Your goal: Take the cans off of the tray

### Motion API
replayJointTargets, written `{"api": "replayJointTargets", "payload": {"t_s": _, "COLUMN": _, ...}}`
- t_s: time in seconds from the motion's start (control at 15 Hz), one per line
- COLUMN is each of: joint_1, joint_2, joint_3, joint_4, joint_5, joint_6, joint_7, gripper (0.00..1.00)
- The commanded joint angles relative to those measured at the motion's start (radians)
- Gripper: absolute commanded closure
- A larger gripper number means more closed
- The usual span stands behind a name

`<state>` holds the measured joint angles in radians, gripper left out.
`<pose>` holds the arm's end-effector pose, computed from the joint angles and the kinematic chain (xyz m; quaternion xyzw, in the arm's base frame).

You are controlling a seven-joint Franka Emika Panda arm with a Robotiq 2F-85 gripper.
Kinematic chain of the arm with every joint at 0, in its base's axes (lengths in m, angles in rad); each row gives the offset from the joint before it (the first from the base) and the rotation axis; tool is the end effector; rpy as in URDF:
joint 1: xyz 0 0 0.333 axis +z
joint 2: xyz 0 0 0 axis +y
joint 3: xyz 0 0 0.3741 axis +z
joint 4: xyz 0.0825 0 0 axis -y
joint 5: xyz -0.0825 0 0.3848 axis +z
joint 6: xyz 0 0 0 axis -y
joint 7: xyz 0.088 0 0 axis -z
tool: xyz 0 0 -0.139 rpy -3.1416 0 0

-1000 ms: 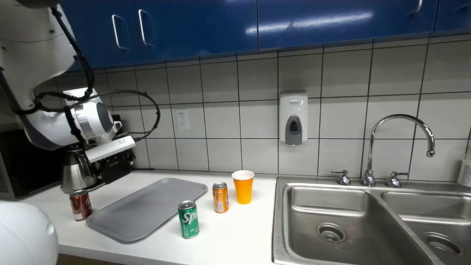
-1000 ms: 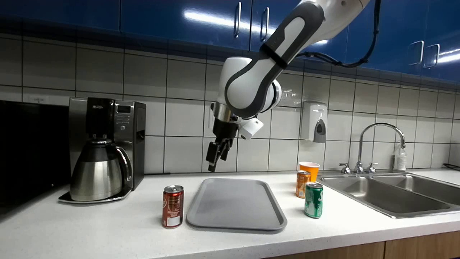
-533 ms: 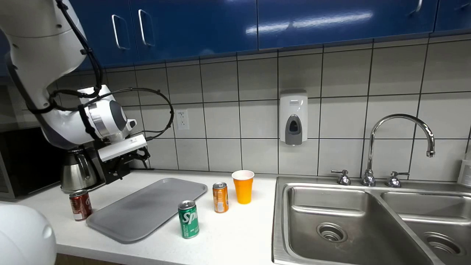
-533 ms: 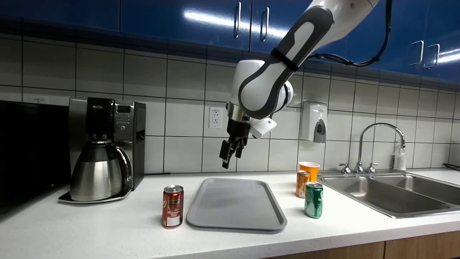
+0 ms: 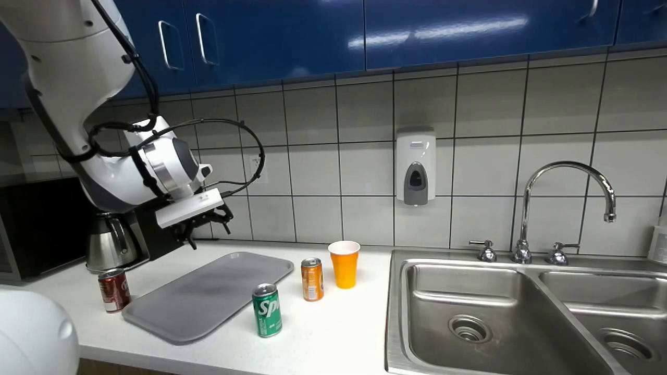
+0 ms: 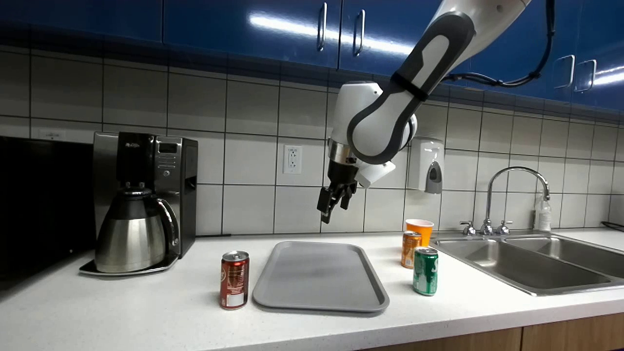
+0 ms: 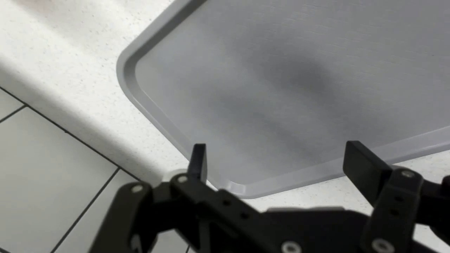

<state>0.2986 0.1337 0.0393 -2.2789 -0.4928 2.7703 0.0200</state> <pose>0.5403 0.2053 0.3590 0.9098 0.3558 0.1926 0.0923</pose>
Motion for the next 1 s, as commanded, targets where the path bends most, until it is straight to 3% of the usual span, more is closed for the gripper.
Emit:
{"api": "replayJointTargets", "payload": {"t_s": 0.0, "joint_1": -0.005, "joint_2": -0.066, "joint_3": -0.047, "joint_4": -0.065, "joint_5": -0.077, "joint_6": 0.030, "joint_7": 0.105, "gripper": 0.00}}
{"api": "replayJointTargets", "payload": {"t_s": 0.27, "joint_1": -0.011, "joint_2": -0.105, "joint_3": -0.096, "joint_4": -0.104, "joint_5": -0.104, "joint_6": 0.043, "joint_7": 0.186, "gripper": 0.00}}
{"api": "replayJointTargets", "payload": {"t_s": 0.33, "joint_1": -0.001, "joint_2": -0.048, "joint_3": -0.080, "joint_4": -0.053, "joint_5": -0.061, "joint_6": 0.022, "joint_7": 0.122, "gripper": 0.00}}
{"api": "replayJointTargets", "payload": {"t_s": 0.93, "joint_1": -0.001, "joint_2": -0.074, "joint_3": -0.100, "joint_4": -0.078, "joint_5": -0.066, "joint_6": 0.028, "joint_7": 0.148, "gripper": 0.00}}
